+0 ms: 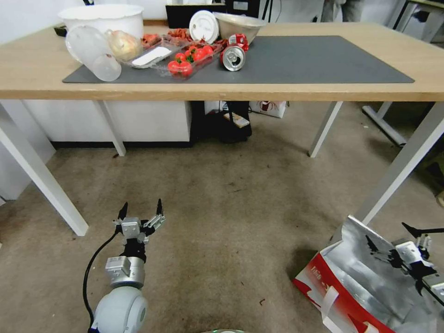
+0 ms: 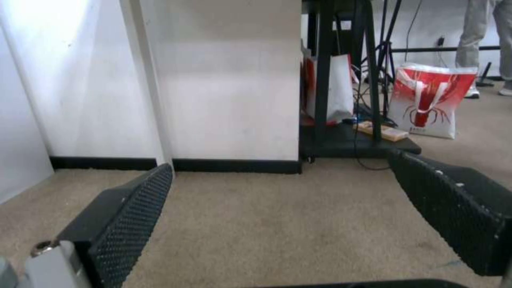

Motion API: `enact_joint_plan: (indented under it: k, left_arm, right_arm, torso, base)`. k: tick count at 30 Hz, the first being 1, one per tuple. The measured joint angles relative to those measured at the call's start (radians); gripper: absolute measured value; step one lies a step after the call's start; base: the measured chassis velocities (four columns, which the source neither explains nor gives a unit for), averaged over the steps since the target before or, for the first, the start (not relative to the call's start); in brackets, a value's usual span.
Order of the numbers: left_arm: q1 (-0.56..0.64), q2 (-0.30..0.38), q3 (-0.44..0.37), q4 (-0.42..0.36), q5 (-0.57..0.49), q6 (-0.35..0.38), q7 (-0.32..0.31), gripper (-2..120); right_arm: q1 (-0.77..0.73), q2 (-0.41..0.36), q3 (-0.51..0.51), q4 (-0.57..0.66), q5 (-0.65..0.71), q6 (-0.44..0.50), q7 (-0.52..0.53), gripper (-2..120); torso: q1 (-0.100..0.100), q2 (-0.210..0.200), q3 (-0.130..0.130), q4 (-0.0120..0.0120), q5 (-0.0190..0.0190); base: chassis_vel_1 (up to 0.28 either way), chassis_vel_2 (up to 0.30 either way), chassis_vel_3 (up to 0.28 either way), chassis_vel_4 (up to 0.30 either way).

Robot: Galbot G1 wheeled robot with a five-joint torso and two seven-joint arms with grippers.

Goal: Pick up the food delivery bag from the floor and place it on the table.

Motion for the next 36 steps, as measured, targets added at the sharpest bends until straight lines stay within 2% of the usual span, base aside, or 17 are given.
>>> enact_joint_plan:
  k: [13, 23, 26, 27, 31, 32, 35, 36]
  left_arm:
    - [0.001, -0.006, 0.012, 0.008, 0.003, -0.006, -0.004, 100]
    - [0.006, -0.006, 0.008, 0.009, 0.004, -0.011, -0.007, 100]
    - [0.002, -0.008, 0.01, 0.009, 0.005, -0.01, -0.01, 100]
    - [0.002, -0.008, 0.01, 0.009, 0.005, -0.01, -0.01, 100]
    - [-0.002, -0.013, 0.015, 0.011, 0.008, -0.008, -0.01, 100]
    - [-0.002, -0.013, 0.015, 0.011, 0.008, -0.008, -0.01, 100]
    - [-0.005, -0.012, 0.015, 0.015, 0.009, -0.008, -0.01, 100]
    - [-0.005, -0.012, 0.015, 0.015, 0.009, -0.008, -0.01, 100]
  right_arm:
    - [0.015, -0.037, 0.003, -0.06, 0.035, -0.04, -0.107, 100]
    - [0.032, -0.045, -0.016, -0.104, 0.059, -0.055, -0.132, 100]
    - [0.033, -0.046, -0.018, -0.113, 0.067, -0.056, -0.142, 89]
    - [0.033, -0.046, -0.018, -0.113, 0.067, -0.056, -0.142, 89]
    - [0.029, -0.046, -0.019, -0.118, 0.075, -0.053, -0.16, 69]
    - [0.029, -0.046, -0.019, -0.118, 0.075, -0.053, -0.16, 69]
    - [0.029, -0.044, -0.021, -0.12, 0.074, -0.051, -0.162, 54]
    - [0.029, -0.044, -0.021, -0.12, 0.074, -0.051, -0.162, 54]
  torso:
    - [0.0, 0.0, 0.0, -0.0001, -0.0002]
    - [0.0, 0.0, 0.0, 0.0, -0.0002]
    - [0.0, 0.0, 0.0, -0.0001, -0.0002]
    - [0.0, 0.0, 0.0, -0.0001, -0.0002]
    - [0.0, 0.0, 0.0, -0.0001, -0.0002]
    - [0.0, 0.0, 0.0, -0.0001, -0.0002]
    - [0.0, 0.0, 0.0, 0.0, -0.0002]
    - [0.0, 0.0, 0.0, 0.0, -0.0002]
  base:
    - [0.0, 0.0, 0.0, 0.0]
    - [0.0, 0.0, 0.0, 0.0]
    - [0.0, 0.0, 0.0, 0.0]
    - [0.0, 0.0, 0.0, 0.0]
    - [0.0, 0.0, 0.0, 0.0]
    - [0.0, 0.0, 0.0, 0.0]
    - [0.0, 0.0, 0.0, 0.0]
    - [0.0, 0.0, 0.0, 0.0]
